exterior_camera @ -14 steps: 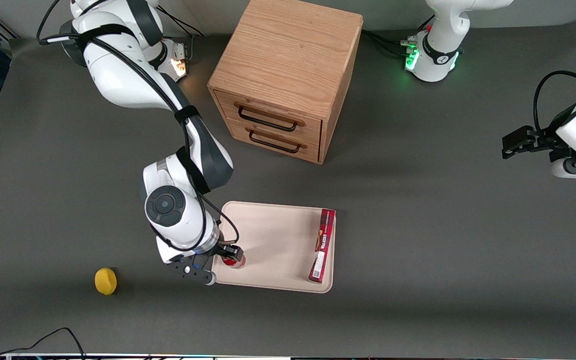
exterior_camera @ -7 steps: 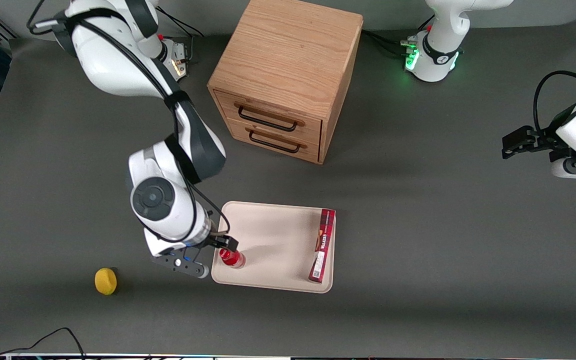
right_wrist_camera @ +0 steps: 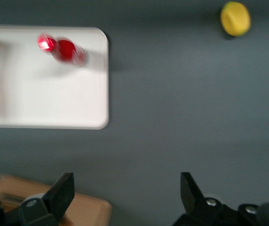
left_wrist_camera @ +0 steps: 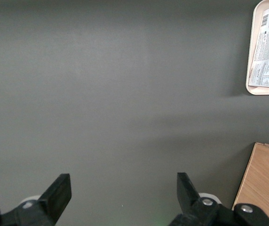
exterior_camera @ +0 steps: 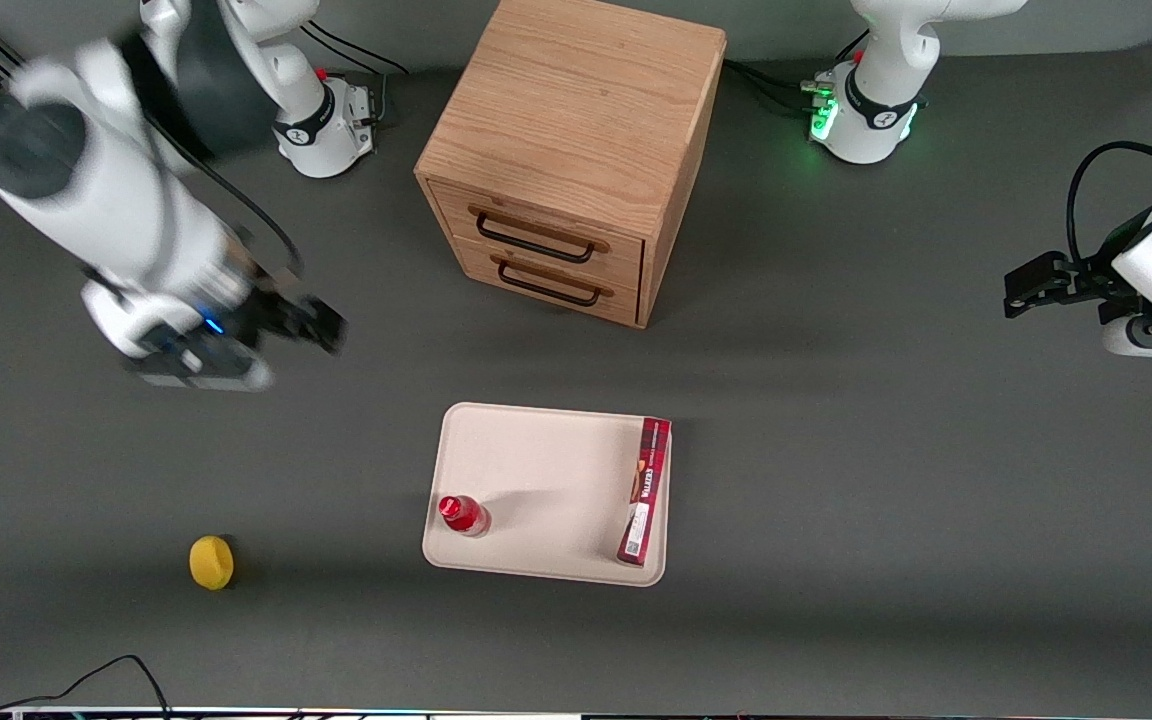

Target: Place coke bottle on tray

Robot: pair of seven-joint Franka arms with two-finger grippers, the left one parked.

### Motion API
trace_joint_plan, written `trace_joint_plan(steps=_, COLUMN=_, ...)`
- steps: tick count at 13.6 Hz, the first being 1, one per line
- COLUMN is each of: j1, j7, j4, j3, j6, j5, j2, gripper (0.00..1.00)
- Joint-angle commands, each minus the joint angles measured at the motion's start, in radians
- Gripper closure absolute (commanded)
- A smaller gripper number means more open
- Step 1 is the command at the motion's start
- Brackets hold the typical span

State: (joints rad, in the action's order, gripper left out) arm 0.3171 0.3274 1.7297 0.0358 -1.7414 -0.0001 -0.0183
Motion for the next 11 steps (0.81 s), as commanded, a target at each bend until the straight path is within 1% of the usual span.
trace_joint_plan(steps=1, j1=-0.100, j7=-0.212, j4=0.264, j3=-0.004, j6=-0.006, j5=0.005, j2=0.262, gripper=0.00)
trace_joint_plan(steps=2, j1=-0.145, j7=-0.267, j4=0.260, j3=-0.004, j6=0.012, j5=0.005, j2=0.271, gripper=0.00)
trace_joint_plan(steps=3, j1=-0.183, j7=-0.283, j4=0.254, j3=-0.007, j6=0.017, j5=0.005, j2=0.274, gripper=0.00)
trace_joint_plan(steps=5, j1=-0.199, j7=-0.269, j4=0.252, j3=-0.007, j6=0.031, j5=0.005, j2=0.282, gripper=0.00)
trace_joint_plan(steps=6, j1=-0.222, j7=-0.269, j4=0.252, j3=-0.019, j6=0.031, j5=0.005, j2=0.282, gripper=0.00)
trace_joint_plan(steps=9, j1=-0.341, j7=-0.269, j4=0.240, j3=-0.131, j6=0.031, j5=0.005, j2=0.279, gripper=0.00)
trace_joint_plan(steps=11, j1=-0.360, j7=-0.272, j4=0.212, j3=-0.143, j6=0.033, j5=0.005, j2=0.262, gripper=0.00)
